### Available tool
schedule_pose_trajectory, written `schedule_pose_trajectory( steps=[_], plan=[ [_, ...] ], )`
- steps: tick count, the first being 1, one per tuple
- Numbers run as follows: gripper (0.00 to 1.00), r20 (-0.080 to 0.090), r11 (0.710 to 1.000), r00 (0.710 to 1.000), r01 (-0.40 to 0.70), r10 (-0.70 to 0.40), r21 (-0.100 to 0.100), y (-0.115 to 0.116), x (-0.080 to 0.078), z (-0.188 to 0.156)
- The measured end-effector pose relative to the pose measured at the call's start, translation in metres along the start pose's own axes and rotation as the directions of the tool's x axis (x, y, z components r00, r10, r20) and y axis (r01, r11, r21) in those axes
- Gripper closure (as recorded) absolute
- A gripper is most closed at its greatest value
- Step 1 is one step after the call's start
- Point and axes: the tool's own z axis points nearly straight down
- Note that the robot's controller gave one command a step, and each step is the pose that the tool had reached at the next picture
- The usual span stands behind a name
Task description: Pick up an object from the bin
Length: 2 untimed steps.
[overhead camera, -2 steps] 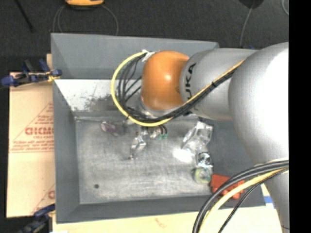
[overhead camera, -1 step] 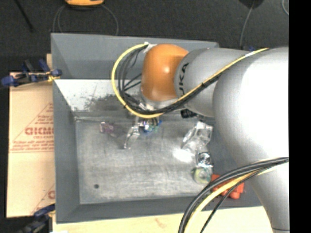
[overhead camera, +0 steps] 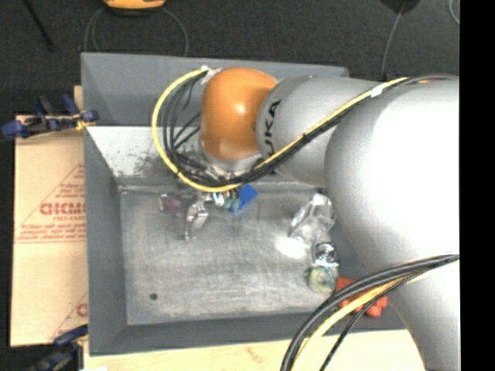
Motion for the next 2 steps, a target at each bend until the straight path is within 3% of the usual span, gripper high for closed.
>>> schedule_pose_trajectory(
  steps=[1, 2],
  plan=[
    [1.0, -0.001, 1.0, 1.0, -0.003, 0.003, -0.001, -0.001, 0.0, 0.0],
    [1.0, 0.006, 0.999, 0.999, 0.05, -0.05, 0.001, 0.004, 0.004, -0.151]
  ],
)
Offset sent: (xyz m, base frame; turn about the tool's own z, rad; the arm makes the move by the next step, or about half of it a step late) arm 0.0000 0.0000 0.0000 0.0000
